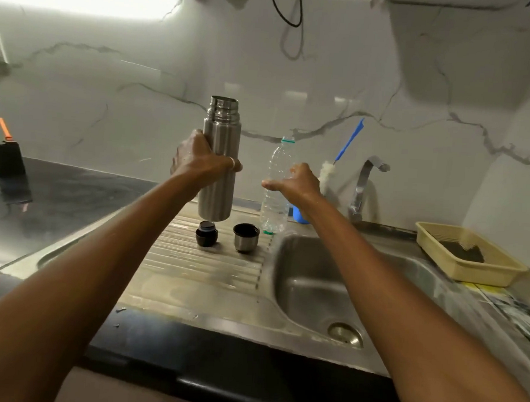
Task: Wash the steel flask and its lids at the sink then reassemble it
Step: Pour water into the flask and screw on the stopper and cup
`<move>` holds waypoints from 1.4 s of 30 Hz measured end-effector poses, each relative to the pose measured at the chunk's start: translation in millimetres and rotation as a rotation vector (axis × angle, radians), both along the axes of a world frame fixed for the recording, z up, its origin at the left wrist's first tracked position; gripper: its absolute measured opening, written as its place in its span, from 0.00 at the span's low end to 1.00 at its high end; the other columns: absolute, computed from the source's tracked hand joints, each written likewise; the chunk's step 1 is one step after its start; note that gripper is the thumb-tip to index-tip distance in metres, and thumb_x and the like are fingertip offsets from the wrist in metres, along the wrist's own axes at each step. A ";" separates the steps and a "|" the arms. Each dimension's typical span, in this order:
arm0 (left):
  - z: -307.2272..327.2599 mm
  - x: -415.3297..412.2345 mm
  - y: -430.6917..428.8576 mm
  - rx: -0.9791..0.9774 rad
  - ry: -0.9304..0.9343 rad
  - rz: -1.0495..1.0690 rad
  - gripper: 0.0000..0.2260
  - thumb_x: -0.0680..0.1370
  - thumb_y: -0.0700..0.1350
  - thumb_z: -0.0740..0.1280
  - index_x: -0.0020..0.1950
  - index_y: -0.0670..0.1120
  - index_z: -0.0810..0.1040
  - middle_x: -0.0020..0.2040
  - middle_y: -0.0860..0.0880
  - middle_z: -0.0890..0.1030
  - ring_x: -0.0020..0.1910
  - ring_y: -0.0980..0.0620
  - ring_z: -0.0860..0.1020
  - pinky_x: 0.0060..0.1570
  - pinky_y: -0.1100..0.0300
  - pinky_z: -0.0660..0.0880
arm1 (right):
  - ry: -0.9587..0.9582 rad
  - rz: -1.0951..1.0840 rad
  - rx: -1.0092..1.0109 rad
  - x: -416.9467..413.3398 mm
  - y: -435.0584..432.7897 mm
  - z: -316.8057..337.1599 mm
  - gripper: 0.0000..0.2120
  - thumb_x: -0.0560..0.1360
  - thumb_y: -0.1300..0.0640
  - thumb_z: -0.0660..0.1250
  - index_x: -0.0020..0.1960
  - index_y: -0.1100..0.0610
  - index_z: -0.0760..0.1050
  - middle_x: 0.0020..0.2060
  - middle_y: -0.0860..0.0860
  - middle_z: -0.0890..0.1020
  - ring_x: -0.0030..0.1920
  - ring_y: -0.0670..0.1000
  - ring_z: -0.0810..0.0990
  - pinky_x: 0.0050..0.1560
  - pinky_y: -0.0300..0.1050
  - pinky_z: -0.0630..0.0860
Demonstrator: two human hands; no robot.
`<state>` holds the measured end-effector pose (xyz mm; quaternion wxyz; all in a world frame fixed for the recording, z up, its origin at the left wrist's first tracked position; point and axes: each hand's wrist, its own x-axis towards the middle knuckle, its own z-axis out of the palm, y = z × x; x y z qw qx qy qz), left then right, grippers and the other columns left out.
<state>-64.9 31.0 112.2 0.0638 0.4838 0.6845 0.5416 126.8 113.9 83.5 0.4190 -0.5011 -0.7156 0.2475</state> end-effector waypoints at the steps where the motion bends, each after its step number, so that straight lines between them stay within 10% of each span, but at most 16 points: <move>1: -0.9 -7.1 6.3 0.006 -0.009 0.006 0.34 0.63 0.53 0.83 0.63 0.47 0.73 0.54 0.46 0.79 0.54 0.45 0.78 0.58 0.45 0.79 | 0.004 -0.006 0.007 -7.7 8.4 -0.4 0.37 0.73 0.50 0.78 0.73 0.63 0.65 0.69 0.57 0.74 0.68 0.57 0.73 0.55 0.39 0.66; 35: -31.3 -71.3 56.8 -0.013 -0.096 -0.011 0.32 0.64 0.50 0.83 0.63 0.49 0.73 0.53 0.48 0.79 0.55 0.46 0.78 0.59 0.45 0.79 | -0.189 -0.056 -0.061 -69.9 88.9 -35.9 0.49 0.66 0.46 0.82 0.74 0.64 0.59 0.69 0.60 0.69 0.69 0.60 0.70 0.67 0.50 0.73; 42: -25.4 -60.5 9.6 -0.003 -0.120 0.014 0.31 0.64 0.50 0.83 0.62 0.50 0.72 0.54 0.48 0.79 0.55 0.46 0.78 0.58 0.46 0.79 | -0.295 0.032 0.243 -82.9 27.0 -36.9 0.16 0.74 0.57 0.73 0.61 0.58 0.76 0.60 0.57 0.77 0.60 0.56 0.76 0.55 0.43 0.71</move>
